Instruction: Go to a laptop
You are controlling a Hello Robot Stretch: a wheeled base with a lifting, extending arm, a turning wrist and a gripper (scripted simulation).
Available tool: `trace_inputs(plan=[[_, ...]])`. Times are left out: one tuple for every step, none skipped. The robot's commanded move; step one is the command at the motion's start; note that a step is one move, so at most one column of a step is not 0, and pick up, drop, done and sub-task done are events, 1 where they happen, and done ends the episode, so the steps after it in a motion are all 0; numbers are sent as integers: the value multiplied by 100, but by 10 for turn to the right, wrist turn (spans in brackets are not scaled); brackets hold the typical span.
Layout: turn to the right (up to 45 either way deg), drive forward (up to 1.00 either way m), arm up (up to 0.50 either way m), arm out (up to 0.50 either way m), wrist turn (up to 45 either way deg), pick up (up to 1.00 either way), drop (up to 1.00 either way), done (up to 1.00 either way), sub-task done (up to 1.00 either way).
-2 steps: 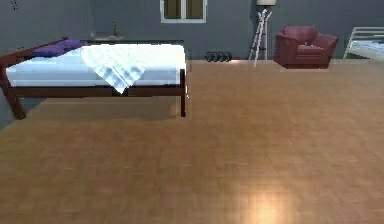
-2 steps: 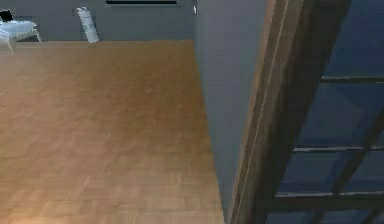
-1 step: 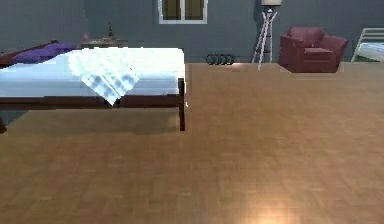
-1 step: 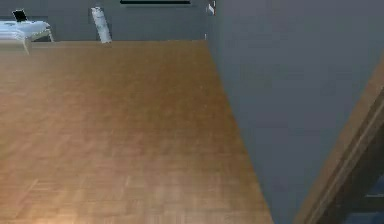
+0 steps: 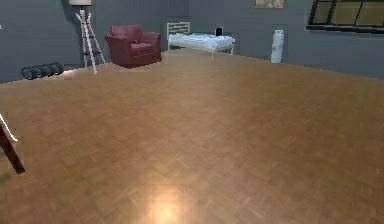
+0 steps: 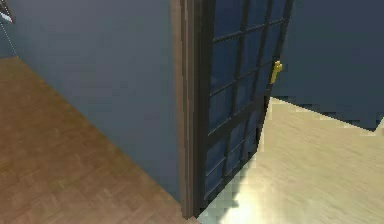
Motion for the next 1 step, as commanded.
trace_inputs(plan=[[90,0,0,0,0,0,0,0,0]])
